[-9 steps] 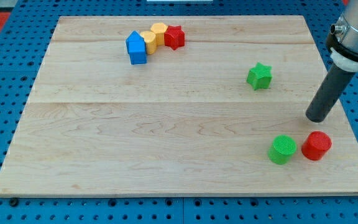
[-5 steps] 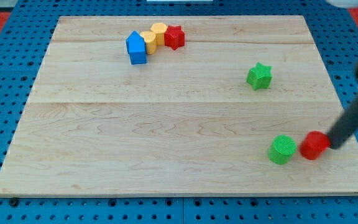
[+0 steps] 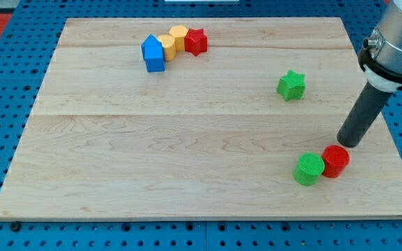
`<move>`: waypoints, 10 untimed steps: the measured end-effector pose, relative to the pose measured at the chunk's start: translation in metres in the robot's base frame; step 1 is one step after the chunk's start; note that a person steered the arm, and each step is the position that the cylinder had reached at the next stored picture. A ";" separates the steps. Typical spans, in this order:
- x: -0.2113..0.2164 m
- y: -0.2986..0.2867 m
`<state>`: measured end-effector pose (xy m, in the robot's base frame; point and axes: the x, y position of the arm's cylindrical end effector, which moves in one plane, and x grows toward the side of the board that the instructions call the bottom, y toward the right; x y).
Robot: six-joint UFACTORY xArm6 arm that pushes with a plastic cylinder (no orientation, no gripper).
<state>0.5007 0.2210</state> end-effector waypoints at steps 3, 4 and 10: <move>-0.052 0.001; -0.071 0.001; -0.136 0.002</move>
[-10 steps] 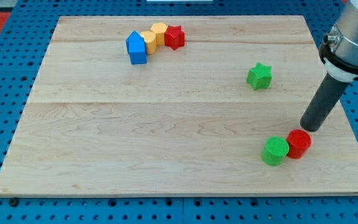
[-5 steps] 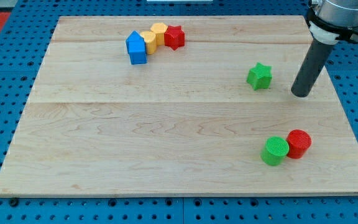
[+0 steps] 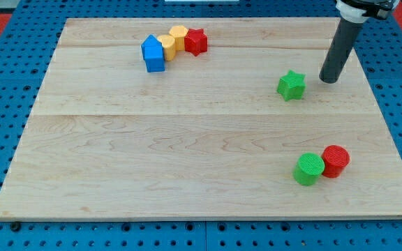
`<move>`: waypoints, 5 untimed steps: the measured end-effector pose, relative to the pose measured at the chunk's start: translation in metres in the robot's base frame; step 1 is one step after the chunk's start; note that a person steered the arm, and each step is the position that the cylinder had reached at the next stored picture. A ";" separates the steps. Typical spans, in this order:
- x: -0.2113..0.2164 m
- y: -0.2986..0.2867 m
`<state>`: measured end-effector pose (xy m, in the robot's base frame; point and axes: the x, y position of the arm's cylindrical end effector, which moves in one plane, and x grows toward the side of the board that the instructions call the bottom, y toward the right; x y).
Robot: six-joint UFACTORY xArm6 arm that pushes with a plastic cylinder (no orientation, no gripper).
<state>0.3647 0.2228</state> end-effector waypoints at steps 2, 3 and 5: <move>-0.018 0.000; -0.029 0.000; -0.070 0.000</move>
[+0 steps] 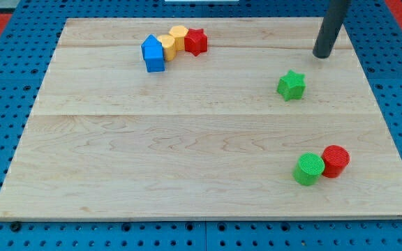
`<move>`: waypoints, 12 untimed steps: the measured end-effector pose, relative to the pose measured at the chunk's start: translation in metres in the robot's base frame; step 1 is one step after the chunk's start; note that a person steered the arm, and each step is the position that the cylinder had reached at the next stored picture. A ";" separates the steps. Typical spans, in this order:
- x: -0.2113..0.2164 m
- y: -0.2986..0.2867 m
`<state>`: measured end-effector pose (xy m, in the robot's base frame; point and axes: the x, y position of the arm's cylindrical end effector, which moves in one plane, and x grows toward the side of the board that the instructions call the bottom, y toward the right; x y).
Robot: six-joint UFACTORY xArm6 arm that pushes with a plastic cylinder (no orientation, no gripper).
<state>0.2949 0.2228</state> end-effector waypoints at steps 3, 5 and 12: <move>0.038 -0.026; 0.117 -0.033; 0.030 -0.147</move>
